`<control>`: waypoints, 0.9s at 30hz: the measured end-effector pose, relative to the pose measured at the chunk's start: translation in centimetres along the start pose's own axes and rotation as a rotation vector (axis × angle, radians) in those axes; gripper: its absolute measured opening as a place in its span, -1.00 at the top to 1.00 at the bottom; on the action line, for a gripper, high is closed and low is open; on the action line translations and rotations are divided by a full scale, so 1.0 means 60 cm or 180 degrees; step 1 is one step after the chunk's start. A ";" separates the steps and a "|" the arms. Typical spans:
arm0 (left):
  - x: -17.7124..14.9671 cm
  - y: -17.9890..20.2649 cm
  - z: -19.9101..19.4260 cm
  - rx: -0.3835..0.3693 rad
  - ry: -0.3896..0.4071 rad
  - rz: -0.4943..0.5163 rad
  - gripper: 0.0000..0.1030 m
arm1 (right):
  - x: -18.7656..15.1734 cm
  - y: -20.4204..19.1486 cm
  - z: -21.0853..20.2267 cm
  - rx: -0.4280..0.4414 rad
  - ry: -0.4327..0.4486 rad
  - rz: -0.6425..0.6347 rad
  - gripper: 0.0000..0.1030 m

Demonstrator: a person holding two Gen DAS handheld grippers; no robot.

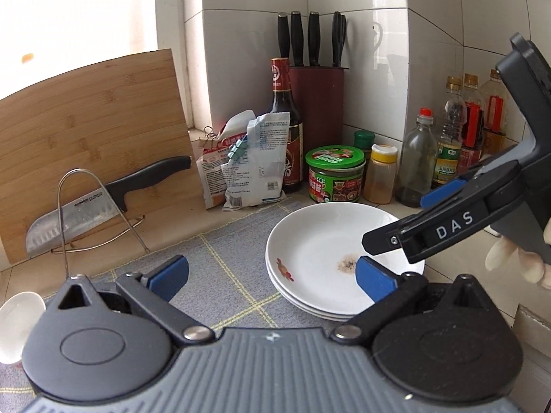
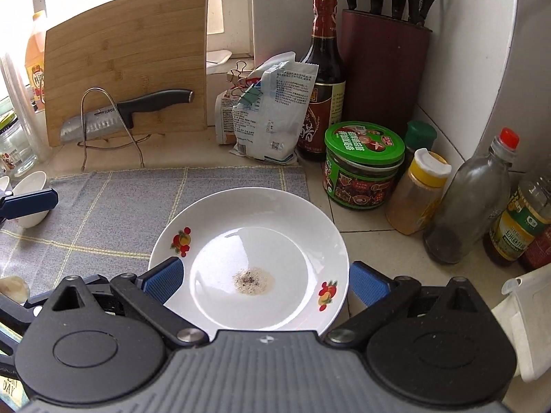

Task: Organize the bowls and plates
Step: 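Move both tools toward the white bowls on the mat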

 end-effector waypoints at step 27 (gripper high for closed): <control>-0.308 -0.347 -0.288 0.0797 -0.0362 -0.0539 -0.99 | -0.124 -0.527 -0.002 0.0624 0.0100 -0.0998 -1.00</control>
Point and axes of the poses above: each gripper's, at about its wrist camera, not at the fingertips, and z roughly the way its jaws point, y to its right, x to its top, the point moved 3 cm from there along z, roughly the way its jaws point, and after that the axes turned 9 degrees about -y, right-handed, at the moved point
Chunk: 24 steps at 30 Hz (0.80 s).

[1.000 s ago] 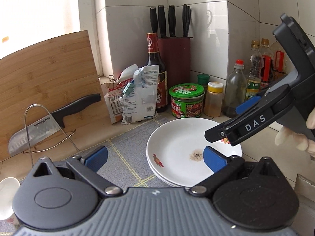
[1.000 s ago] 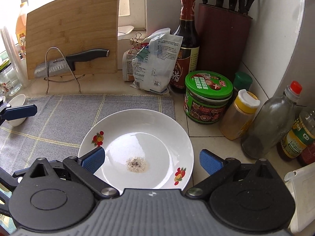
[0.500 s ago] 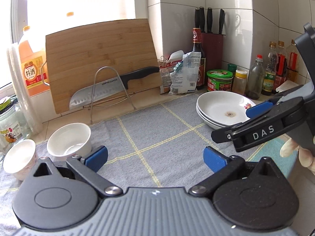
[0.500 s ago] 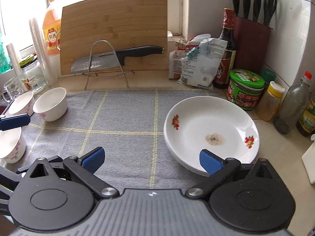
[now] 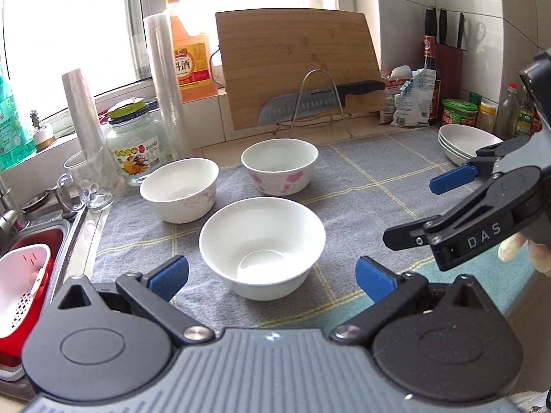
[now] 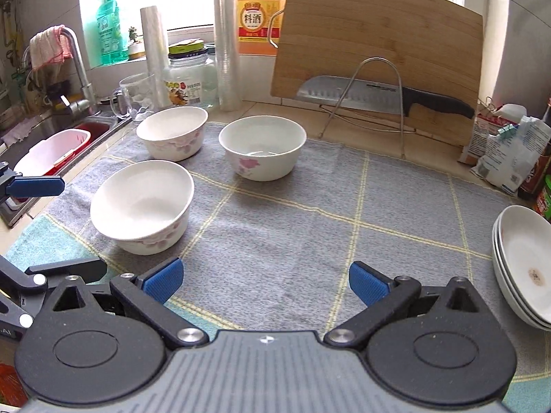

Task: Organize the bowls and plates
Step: 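Move both tools toward the white bowls on the mat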

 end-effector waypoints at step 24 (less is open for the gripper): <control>0.061 -0.097 0.105 -0.0336 -0.0381 -0.0044 -0.98 | 0.020 -0.131 0.092 0.0343 0.0094 -0.0590 -1.00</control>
Point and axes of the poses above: each gripper's, at about its wrist camera, not at the fingertips, and z roughly the way its jaws point, y to its right, x to its top, the point moved 3 cm from there along z, roughly the way its jaws point, and after that the axes turned 9 degrees about -y, right-handed, at the moved point
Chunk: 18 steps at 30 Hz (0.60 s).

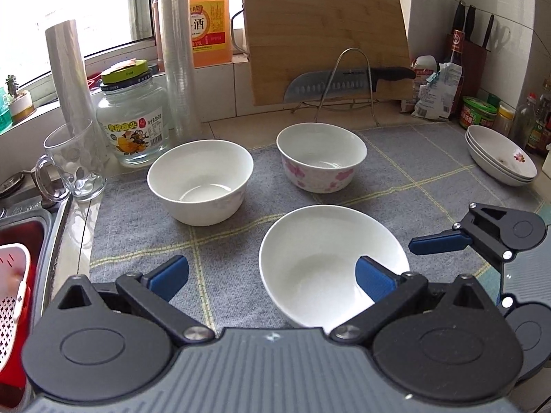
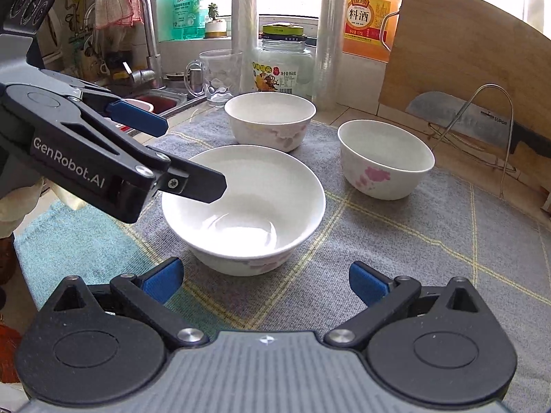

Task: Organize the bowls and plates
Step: 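Move both tools toward the white bowls on the mat, then grasp a white bowl rim with the left tool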

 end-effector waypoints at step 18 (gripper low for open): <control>0.058 0.004 0.063 -0.0663 -0.0764 0.0322 -0.61 | 0.015 -0.025 0.019 -0.0009 0.0094 -0.0113 -1.00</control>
Point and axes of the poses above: each gripper's, at about its wrist camera, not at the fingertips, and z roughly the way its jaws point, y to its right, x to its top, the point moved 3 cm from there along z, roughly the way its jaws point, and after that the axes turned 9 degrees about -y, right-handed, at the moved point
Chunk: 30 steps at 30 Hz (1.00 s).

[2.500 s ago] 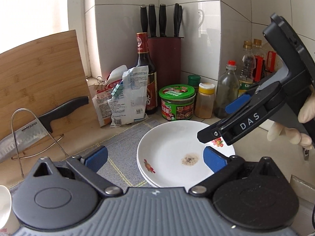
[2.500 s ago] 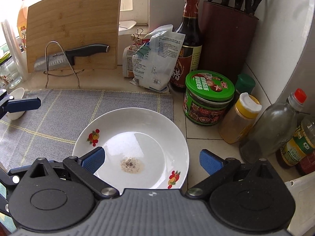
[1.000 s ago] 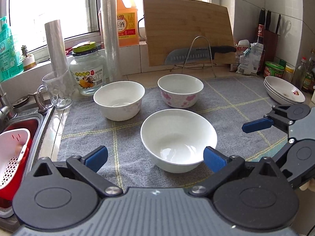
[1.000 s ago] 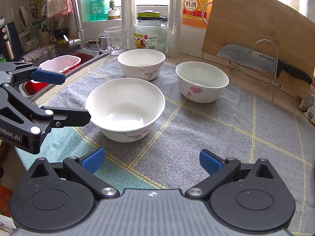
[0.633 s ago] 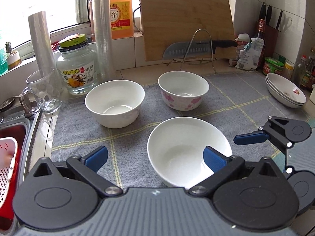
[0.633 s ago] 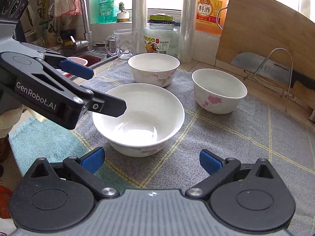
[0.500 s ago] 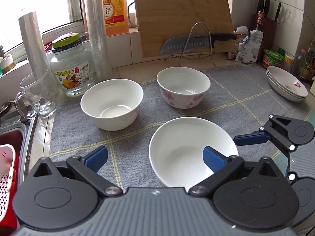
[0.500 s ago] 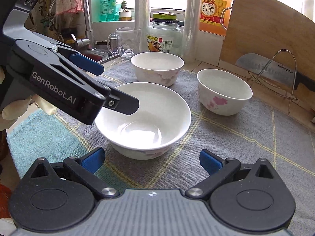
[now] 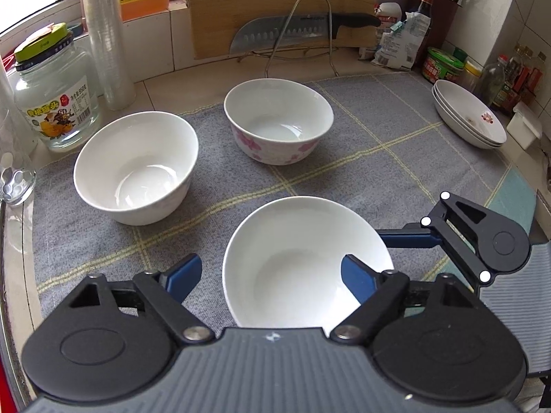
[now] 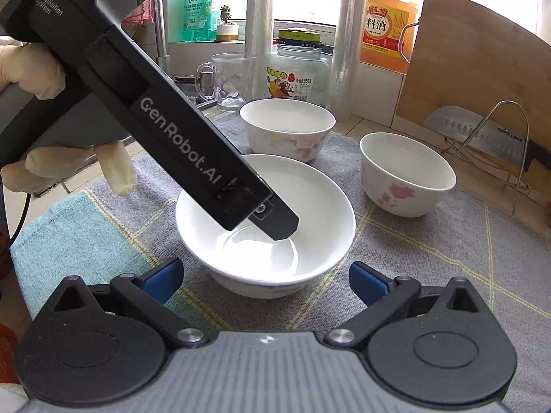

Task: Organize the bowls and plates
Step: 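Grasp a white bowl rim with the left tool, then lift and carry the held white bowl with the left tool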

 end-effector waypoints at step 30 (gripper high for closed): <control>0.013 0.008 0.003 -0.0127 -0.0203 0.0141 -0.15 | 0.004 0.000 -0.016 -0.0028 0.0047 0.0043 -0.72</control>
Point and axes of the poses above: each gripper's, at about its wrist camera, not at the fingertips, and z roughly the way its jaws point, y to its right, x to its top, the point moved 3 cm from there along z, roughly the way its jaws point, and after that the axes turned 9 degrees about -y, right-handed, at the moved point
